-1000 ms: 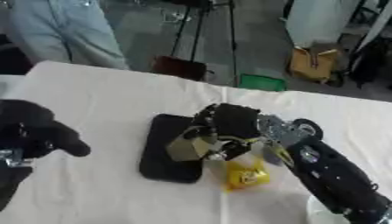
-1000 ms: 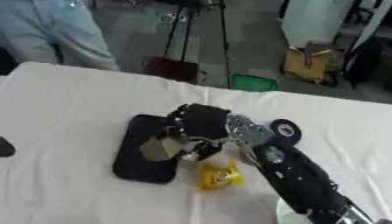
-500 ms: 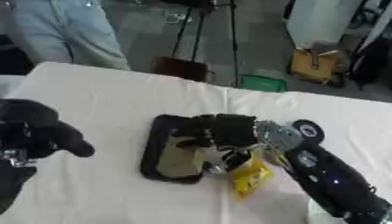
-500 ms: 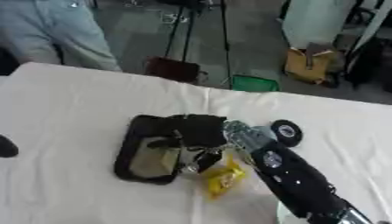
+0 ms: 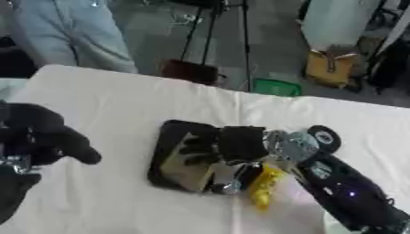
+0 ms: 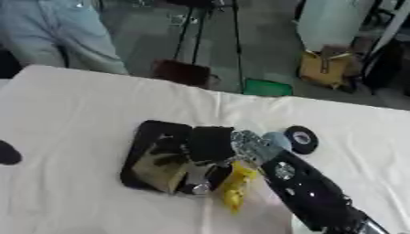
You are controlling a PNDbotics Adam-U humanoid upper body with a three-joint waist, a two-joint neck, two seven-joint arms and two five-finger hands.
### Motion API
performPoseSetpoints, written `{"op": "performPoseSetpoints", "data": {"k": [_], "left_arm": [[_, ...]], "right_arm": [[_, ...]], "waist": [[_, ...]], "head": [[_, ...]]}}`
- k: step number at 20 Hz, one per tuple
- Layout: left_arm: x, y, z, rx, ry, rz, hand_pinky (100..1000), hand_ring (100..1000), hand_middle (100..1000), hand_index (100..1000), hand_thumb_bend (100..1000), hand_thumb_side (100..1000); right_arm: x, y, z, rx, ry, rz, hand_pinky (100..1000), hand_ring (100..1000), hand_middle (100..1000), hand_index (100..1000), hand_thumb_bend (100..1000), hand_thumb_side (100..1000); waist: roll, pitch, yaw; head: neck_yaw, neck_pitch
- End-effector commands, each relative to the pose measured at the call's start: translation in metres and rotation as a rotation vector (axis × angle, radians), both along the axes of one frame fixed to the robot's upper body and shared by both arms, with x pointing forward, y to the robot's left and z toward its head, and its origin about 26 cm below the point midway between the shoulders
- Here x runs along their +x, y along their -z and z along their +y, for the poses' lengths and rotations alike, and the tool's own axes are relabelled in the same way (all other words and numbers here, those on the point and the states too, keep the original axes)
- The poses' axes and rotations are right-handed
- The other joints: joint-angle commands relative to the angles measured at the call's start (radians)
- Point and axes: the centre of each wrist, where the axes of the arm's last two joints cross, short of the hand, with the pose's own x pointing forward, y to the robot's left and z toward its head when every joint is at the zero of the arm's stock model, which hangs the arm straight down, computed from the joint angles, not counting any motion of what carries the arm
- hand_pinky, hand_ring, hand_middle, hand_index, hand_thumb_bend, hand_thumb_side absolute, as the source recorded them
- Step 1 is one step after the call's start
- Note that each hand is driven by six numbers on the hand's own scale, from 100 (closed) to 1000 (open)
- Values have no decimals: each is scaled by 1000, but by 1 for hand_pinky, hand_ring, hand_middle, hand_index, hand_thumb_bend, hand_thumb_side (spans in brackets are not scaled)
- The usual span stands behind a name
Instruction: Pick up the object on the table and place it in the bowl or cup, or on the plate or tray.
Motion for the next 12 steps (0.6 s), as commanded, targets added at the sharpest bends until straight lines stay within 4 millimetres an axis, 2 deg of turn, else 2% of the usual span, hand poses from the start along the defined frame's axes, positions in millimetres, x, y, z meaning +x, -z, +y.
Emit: {"op": "performPoseSetpoints", "data": {"k": [1, 2, 3, 4, 5, 6, 7, 8, 11, 12], "left_arm": [[-4, -9, -3, -9, 21, -33, 805, 842, 849, 951, 100, 703], [-4, -9, -2, -9, 21, -33, 805, 842, 849, 951, 100, 703], [-4, -8, -2, -10, 18, -32, 805, 842, 849, 951, 100, 703], [-4, -8, -2, -10, 17, -32, 805, 842, 849, 951, 100, 703], [-4, -8, -1, -10, 17, -32, 805, 842, 849, 951, 100, 703], [-4, -8, -2, -9, 18, -33, 805, 843, 849, 951, 100, 703], [-4, -8, -2, -9, 19, -33, 805, 843, 849, 951, 100, 703], [-4, -8, -2, -9, 20, -34, 805, 843, 849, 951, 100, 703], [-4, -8, -3, -7, 24, -35, 805, 843, 850, 951, 100, 703], [-4, -8, -3, -7, 25, -35, 805, 843, 850, 951, 100, 700]], "right_arm": [[1, -21, -7, 17, 2, -51, 1000, 1000, 1000, 1000, 283, 611], [1, -25, -6, 37, -1, -65, 1000, 1000, 1000, 1000, 168, 564], [2, -31, -3, 81, -3, -91, 1000, 1000, 1000, 1000, 181, 552], [3, -37, -3, 129, 3, -116, 1000, 976, 1000, 1000, 280, 470], [2, -43, -2, 184, 10, -144, 1000, 976, 1000, 1000, 280, 470], [2, -49, -4, 236, 21, -173, 961, 885, 928, 961, 407, 360], [1, -55, -4, 294, 26, -204, 961, 885, 928, 961, 407, 360], [-1, -61, -5, 348, 34, -235, 939, 854, 895, 949, 440, 307], [-6, -69, -4, 470, 36, -290, 913, 829, 869, 944, 436, 281], [-8, -70, -3, 503, 35, -300, 906, 822, 857, 943, 257, 407]], "waist": [[5, -14, 0], [7, -14, -3], [9, -15, -9], [9, -15, -12], [10, -15, -14], [10, -15, -14], [10, -15, -15], [10, -15, -14], [10, -16, -16], [11, -17, -19]], "head": [[5, -12], [10, -12], [17, -13], [20, -14], [23, -14], [23, -15], [23, -16], [22, -17], [22, -18], [22, -18]]}}
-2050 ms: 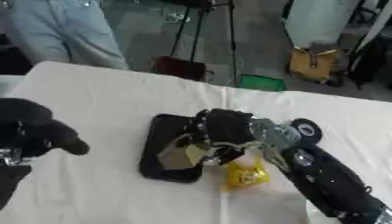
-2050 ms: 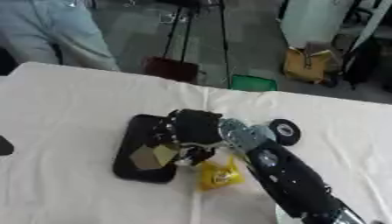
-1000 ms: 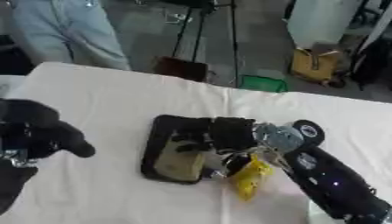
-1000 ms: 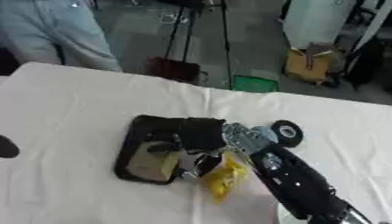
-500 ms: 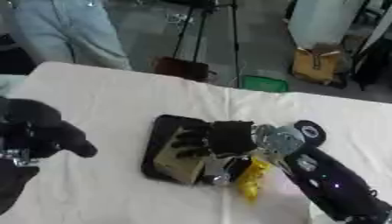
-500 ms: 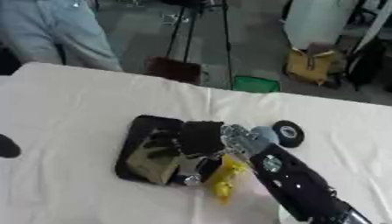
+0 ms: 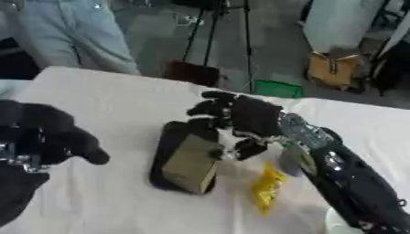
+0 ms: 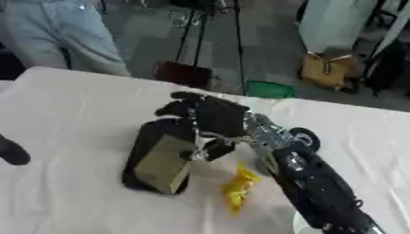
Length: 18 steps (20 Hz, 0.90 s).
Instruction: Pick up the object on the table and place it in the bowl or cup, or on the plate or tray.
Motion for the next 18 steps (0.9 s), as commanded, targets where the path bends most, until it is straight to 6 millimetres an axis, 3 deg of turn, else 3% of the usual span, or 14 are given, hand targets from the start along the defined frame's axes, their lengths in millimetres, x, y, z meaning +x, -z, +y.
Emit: {"op": "performPoseSetpoints", "data": {"k": [1, 7, 10, 11, 12, 14, 18], "left_arm": [[-4, -8, -2, -8, 23, -35, 805, 844, 850, 951, 100, 700], [-3, -8, 3, -11, 6, -37, 805, 843, 847, 949, 100, 688], [-2, -8, 7, -7, -12, -38, 804, 844, 844, 943, 100, 683], [-1, -7, 11, -5, -28, -38, 804, 843, 843, 941, 100, 682], [-1, -7, 14, -6, -43, -37, 804, 843, 843, 941, 100, 682], [1, -5, 21, -4, -77, -38, 803, 843, 841, 936, 100, 685], [2, -3, 30, -2, -137, -37, 802, 843, 839, 929, 100, 687]], "right_arm": [[-8, -20, -2, 114, -8, -89, 906, 822, 856, 943, 405, 271], [-33, -29, -11, 216, -23, -156, 918, 870, 914, 985, 333, 289], [-44, -24, -23, 211, -35, -131, 924, 886, 930, 991, 163, 361], [-47, -18, -33, 196, -26, -100, 928, 894, 935, 998, 100, 401], [-50, -13, -42, 179, -16, -68, 928, 894, 935, 998, 100, 401], [-56, -3, -64, 140, 17, 4, 919, 888, 928, 1000, 100, 511], [-74, 3, -105, 89, 56, 101, 902, 873, 915, 1000, 100, 513]], "waist": [[8, -19, -11], [7, -36, -57], [2, -48, -91], [1, -50, -114], [3, -51, -135], [7, -49, -178], [15, -47, -241]], "head": [[4, -9], [28, -14], [45, -23], [53, -28], [63, -30], [74, -38], [89, -49]]}}
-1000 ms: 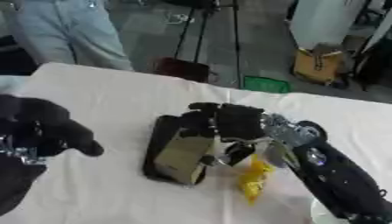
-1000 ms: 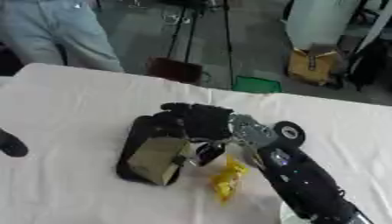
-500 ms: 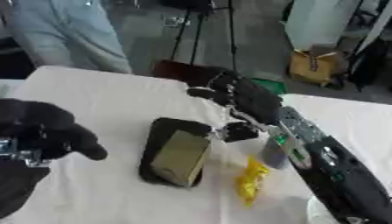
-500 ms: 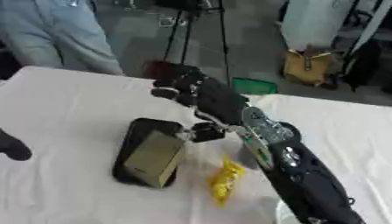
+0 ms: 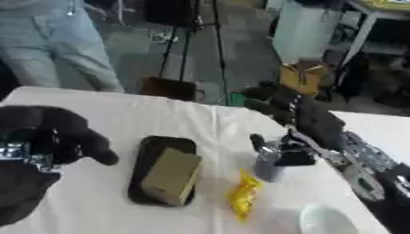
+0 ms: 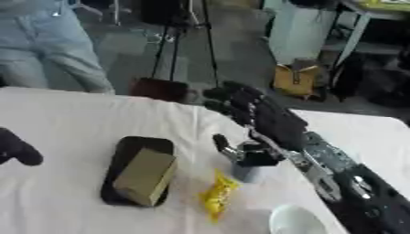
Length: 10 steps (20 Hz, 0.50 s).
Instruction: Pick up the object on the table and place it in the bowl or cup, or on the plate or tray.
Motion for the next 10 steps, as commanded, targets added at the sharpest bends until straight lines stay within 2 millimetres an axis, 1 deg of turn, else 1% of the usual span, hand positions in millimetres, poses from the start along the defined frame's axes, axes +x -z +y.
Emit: {"op": "performPoseSetpoints", "data": {"k": [1, 2, 3, 4, 5, 8, 9, 10], "left_arm": [[-2, -6, 10, 4, -47, -33, 801, 842, 838, 927, 100, 691], [-2, -5, 12, 7, -62, -31, 801, 842, 838, 927, 100, 691], [-1, -3, 15, 10, -79, -29, 800, 843, 839, 927, 100, 693], [-1, -2, 18, 12, -96, -27, 800, 842, 839, 927, 100, 693], [-1, -1, 21, 15, -113, -25, 800, 842, 838, 923, 100, 694], [-1, 3, 30, 24, -164, -20, 799, 842, 838, 922, 100, 696], [-1, 4, 31, 28, -172, -17, 799, 842, 838, 921, 100, 699], [-2, 6, 30, 32, -170, -13, 799, 842, 838, 921, 100, 699]], "right_arm": [[-11, -20, -35, -45, 10, 7, 859, 835, 869, 970, 100, 529], [-15, -21, -46, -44, 21, 19, 859, 835, 869, 970, 100, 529], [-20, -21, -57, -40, 32, 30, 836, 823, 849, 954, 100, 558], [-25, -20, -66, -28, 36, 41, 830, 819, 844, 951, 100, 564], [-30, -17, -73, -10, 41, 51, 818, 815, 836, 945, 100, 585], [-45, -6, -98, 58, 94, 78, 807, 809, 827, 936, 100, 594], [-71, 10, -112, 115, 135, 130, 802, 806, 823, 933, 100, 628], [-102, 21, -120, 166, 175, 171, 802, 806, 823, 933, 100, 628]], "waist": [[6, -10, -18], [9, -9, -36], [11, -10, -58], [14, -11, -82], [16, -11, -106], [20, -12, -175], [21, -16, -187], [22, -20, -188]], "head": [[12, -24], [18, -29], [24, -34], [34, -37], [43, -41], [78, -49], [79, -47], [72, -44]]}}
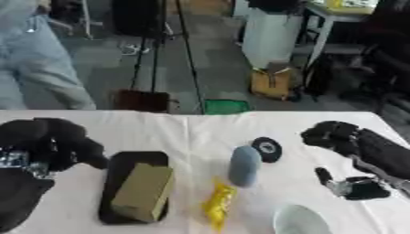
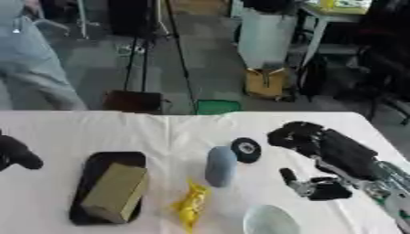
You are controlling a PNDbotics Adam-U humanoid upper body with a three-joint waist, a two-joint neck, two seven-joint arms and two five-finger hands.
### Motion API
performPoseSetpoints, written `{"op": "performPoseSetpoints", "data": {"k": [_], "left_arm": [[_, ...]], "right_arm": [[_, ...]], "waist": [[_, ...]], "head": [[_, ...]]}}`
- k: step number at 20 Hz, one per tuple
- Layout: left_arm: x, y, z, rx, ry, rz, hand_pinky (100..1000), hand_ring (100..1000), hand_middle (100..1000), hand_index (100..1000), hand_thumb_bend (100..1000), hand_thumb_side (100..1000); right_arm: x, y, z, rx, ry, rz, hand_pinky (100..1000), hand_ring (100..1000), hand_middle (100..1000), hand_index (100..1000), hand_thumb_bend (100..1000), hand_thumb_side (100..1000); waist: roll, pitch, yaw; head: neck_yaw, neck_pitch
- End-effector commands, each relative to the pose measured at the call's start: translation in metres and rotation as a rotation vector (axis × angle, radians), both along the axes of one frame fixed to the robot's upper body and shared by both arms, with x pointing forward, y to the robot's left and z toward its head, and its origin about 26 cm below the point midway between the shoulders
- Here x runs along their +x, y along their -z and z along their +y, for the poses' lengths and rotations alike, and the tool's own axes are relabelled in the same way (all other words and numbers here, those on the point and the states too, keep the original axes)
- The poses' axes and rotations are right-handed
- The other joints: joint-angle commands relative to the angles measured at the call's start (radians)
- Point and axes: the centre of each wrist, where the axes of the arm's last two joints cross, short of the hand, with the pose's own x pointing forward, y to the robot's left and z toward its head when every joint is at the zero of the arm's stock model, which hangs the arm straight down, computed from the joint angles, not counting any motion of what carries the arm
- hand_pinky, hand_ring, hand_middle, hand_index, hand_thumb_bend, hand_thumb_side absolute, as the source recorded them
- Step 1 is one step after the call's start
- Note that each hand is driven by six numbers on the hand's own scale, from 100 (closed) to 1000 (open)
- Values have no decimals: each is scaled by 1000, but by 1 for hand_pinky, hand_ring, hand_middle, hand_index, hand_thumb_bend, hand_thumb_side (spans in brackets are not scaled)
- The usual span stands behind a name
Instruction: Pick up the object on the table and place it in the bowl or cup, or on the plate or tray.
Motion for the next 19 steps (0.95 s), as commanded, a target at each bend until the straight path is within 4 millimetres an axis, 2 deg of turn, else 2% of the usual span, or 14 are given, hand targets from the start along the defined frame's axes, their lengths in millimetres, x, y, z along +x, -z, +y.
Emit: {"op": "performPoseSetpoints", "data": {"k": [1, 3, 5, 7, 9, 11, 14, 15, 16, 18, 19], "left_arm": [[-3, -4, 5, 19, -20, -24, 798, 841, 837, 917, 100, 702], [-4, -1, 6, 31, -26, -17, 797, 841, 837, 916, 100, 704], [-4, 1, 8, 39, -32, -12, 796, 840, 836, 916, 100, 707], [-5, 2, 8, 47, -32, -10, 796, 840, 836, 915, 100, 709], [-5, 3, 9, 53, -32, -10, 795, 839, 836, 915, 100, 712], [-5, 3, 9, 60, -33, -15, 794, 837, 834, 913, 100, 714], [-5, 3, 8, 67, -28, -23, 791, 834, 831, 912, 100, 715], [-5, 2, 7, 69, -26, -24, 790, 833, 830, 910, 100, 716], [-5, 2, 8, 73, -26, -26, 790, 832, 829, 909, 100, 717], [-5, 2, 7, 77, -25, -28, 789, 832, 828, 908, 100, 717], [-5, 1, 8, 81, -26, -29, 785, 826, 821, 893, 100, 719]], "right_arm": [[-51, -9, -28, 112, 52, -26, 812, 825, 838, 932, 100, 624], [-78, -12, -48, 98, 206, 6, 826, 843, 852, 925, 100, 594], [-95, -12, -78, 63, 378, 35, 844, 869, 881, 928, 100, 591], [-117, -5, -113, 39, 580, 63, 856, 883, 894, 931, 100, 587], [-140, 5, -137, 14, 721, 83, 884, 914, 928, 938, 100, 585], [-175, 21, -157, -17, 889, 106, 896, 925, 941, 938, 100, 588], [-233, 50, -172, -43, 1112, 130, 916, 935, 950, 939, 100, 602], [-249, 58, -174, -46, 1164, 133, 934, 938, 950, 937, 100, 415], [-274, 68, -174, -38, 1247, 142, 937, 938, 951, 937, 100, 613], [-309, 81, -172, -25, 1346, 144, 941, 936, 948, 935, 100, 614], [-332, 89, -168, -6, 1418, 156, 924, 906, 921, 929, 100, 556]], "waist": [[2, -22, -8], [1, -28, -21], [0, -32, -33], [1, -32, -41], [2, -29, -46], [3, -22, -50], [1, -10, -51], [0, -7, -52], [-2, -3, -54], [-5, 2, -56], [-7, 6, -64]], "head": [[5, -4], [14, -1], [23, 0], [28, -2], [31, -5], [32, -11], [33, -21], [33, -23], [35, -27], [36, -32], [41, -37]]}}
